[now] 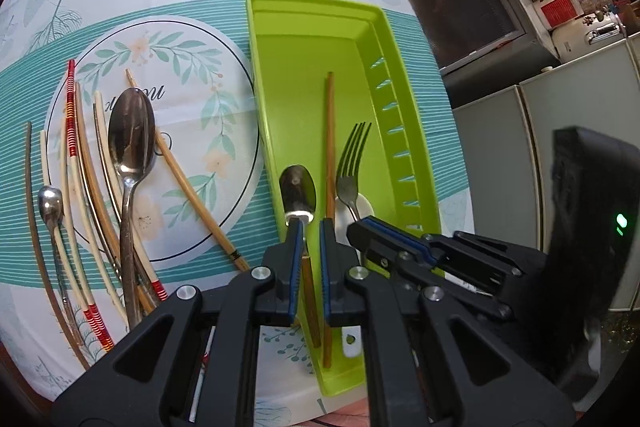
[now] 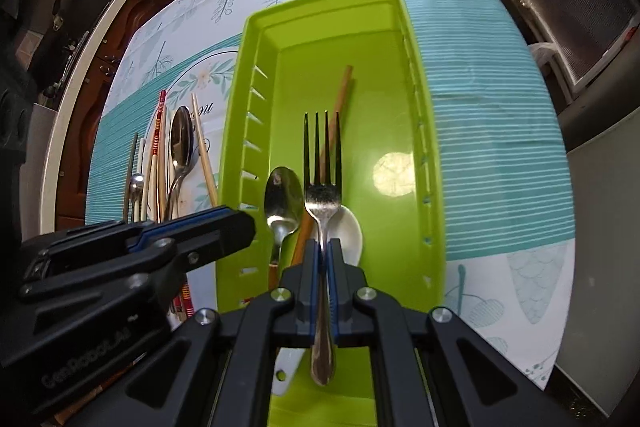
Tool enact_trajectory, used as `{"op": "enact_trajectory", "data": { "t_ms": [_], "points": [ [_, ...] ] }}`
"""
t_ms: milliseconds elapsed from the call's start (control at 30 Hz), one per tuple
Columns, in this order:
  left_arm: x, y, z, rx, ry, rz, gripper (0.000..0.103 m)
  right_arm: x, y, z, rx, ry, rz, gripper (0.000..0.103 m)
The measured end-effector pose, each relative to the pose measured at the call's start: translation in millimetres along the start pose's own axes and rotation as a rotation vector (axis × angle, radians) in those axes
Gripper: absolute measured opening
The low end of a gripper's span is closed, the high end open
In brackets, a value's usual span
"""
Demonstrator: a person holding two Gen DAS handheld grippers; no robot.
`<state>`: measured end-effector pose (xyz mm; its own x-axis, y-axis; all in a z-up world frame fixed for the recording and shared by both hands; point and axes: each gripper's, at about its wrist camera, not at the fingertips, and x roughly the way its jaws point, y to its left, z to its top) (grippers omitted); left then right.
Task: Organize utensils
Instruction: 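Lower the chopstick into the green tray with the left tool while the right tool lowers the fork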
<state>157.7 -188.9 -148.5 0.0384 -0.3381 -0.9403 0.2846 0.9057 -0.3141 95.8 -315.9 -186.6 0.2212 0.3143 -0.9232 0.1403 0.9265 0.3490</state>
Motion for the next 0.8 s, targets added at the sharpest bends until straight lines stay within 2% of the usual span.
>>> {"op": "enact_trajectory", "data": {
  "t_ms": [100,233,467,633,800],
  "points": [
    [-9,2,-4,0.013,-0.018,0.031,0.007,3,-2,1,0.023,0.007,-0.005,0.004],
    [-21,8,-10,0.016,-0.033,0.029,0.007,-1,-9,2,0.038,-0.006,-0.056,0.004],
    [-36,16,-21,0.022,-0.058,0.034,0.007,3,-13,1,0.055,0.037,-0.036,0.006],
    [-45,22,-27,0.006,-0.075,0.026,0.007,-5,-9,1,0.083,0.025,0.037,0.006],
    [-56,30,-34,-0.005,-0.103,0.041,0.007,-12,2,1,0.054,0.001,0.006,0.006]
  ]
}}
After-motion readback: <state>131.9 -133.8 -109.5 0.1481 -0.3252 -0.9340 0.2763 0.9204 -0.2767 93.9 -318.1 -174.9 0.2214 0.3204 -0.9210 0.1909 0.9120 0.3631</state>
